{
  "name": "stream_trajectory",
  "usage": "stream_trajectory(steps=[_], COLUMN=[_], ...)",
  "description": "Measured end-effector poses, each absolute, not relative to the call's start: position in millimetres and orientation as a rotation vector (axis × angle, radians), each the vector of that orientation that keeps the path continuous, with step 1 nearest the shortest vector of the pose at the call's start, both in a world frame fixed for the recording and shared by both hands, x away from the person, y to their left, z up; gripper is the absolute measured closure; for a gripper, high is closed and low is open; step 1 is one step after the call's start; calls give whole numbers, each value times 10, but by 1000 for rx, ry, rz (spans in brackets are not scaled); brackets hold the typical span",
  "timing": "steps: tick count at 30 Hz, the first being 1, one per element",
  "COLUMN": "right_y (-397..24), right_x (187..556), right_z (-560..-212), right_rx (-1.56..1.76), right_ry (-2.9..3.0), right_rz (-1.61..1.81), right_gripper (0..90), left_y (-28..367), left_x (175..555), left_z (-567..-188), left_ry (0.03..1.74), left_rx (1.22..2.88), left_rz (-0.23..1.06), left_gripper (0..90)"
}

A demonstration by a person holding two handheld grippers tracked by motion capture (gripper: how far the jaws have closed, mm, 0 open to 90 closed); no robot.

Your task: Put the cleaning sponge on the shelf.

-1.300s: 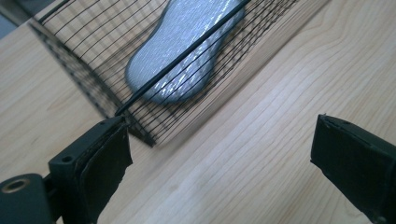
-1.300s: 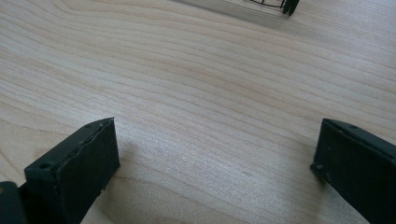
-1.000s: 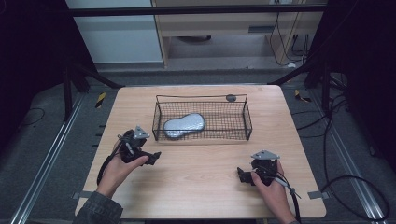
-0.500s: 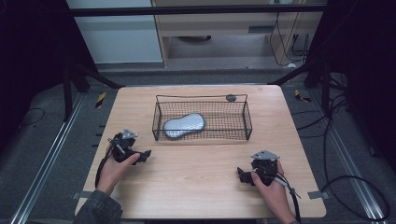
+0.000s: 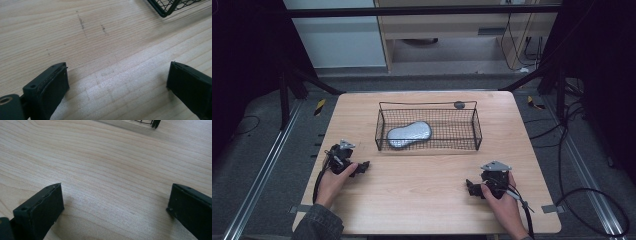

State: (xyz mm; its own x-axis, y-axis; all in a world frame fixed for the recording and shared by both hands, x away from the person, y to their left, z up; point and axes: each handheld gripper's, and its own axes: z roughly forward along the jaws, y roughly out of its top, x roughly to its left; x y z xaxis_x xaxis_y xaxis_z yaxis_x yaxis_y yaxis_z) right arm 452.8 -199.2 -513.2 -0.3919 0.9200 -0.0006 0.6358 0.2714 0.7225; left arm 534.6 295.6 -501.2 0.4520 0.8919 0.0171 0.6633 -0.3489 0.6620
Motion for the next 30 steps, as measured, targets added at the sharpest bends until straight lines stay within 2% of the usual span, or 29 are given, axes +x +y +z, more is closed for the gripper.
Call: stream_trajectory(steps=[30], right_y=[-1993], right_x=[4527], right_z=[-5135], right_rx=[1395], right_ry=[2130], right_rz=[908], right_gripper=[3], left_y=[2970], left_x=[5301], left_z=[-5080], left_ry=[1281], left_rx=[2053], left_rz=[562], left_gripper=[0])
